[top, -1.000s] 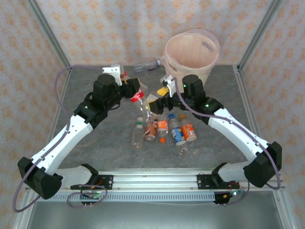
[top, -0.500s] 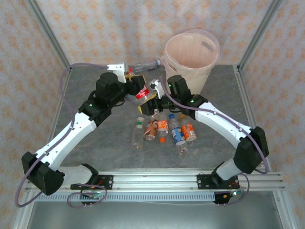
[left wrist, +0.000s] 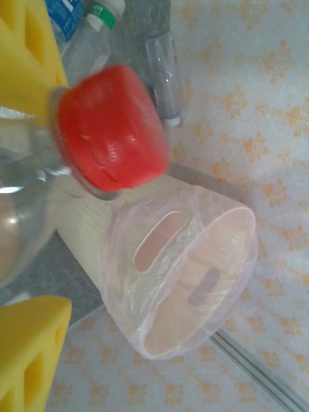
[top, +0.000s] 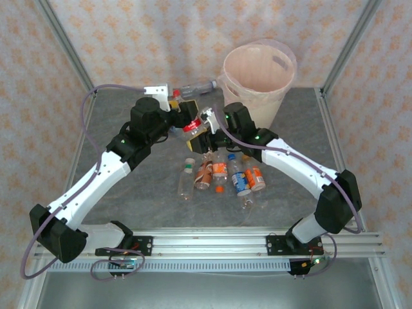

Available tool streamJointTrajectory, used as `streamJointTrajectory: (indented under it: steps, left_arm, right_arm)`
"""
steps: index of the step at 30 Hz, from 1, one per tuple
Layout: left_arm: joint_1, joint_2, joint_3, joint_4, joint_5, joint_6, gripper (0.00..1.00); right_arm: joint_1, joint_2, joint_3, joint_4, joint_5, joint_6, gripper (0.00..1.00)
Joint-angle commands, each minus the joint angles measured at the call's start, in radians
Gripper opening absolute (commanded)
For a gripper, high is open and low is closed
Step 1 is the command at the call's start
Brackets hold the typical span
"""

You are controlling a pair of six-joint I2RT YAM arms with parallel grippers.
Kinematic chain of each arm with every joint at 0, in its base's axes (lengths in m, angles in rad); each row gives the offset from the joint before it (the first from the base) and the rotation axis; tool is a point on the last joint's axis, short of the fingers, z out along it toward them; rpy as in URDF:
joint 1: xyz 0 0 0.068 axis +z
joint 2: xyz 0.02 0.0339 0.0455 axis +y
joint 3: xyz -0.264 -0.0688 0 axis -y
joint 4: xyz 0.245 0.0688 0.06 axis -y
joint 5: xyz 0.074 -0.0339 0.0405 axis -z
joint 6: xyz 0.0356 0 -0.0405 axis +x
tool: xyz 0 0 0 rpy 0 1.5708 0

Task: Put the plastic bottles in the bin

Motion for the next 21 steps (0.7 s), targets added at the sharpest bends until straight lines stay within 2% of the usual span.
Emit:
streamJointTrajectory:
  steps: [1,3,8,11,15,18,21]
  left_arm:
    - [-0.007,-0.008,0.019,-0.02,-0.047,0.018,0.92]
    - [-0.007,-0.023,-0.01,0.005,-0.075,0.016,0.98]
    - [-0.007,-0.087,-0.075,0.051,-0.119,0.012,1.0]
    - [-0.008,-0.141,-0.123,0.049,-0.226,0.001,1.0]
    - [-0.005,-0.242,-0.251,0.081,-0.44,-0.043,1.0]
    - [0.004,-0.309,-0.33,0.066,-0.533,-0.073,1.0]
    - [0.018,-0.339,-0.377,0.007,-0.573,-0.083,1.0]
  right_arm:
    - [-0.01,-0.019,0.048,0.007,0.136,0.009,0.48]
    - [-0.01,-0.011,0.063,-0.02,0.175,0.003,0.48]
    - [-0.012,0.014,0.115,-0.092,0.28,-0.008,0.45]
    - [-0.015,0.019,0.15,-0.126,0.322,-0.025,0.45]
    - [-0.04,0.034,0.213,-0.161,0.397,-0.033,0.45]
    - [-0.063,0.039,0.278,-0.18,0.425,-0.053,0.46]
    - [-0.096,0.041,0.326,-0.173,0.437,-0.075,0.46]
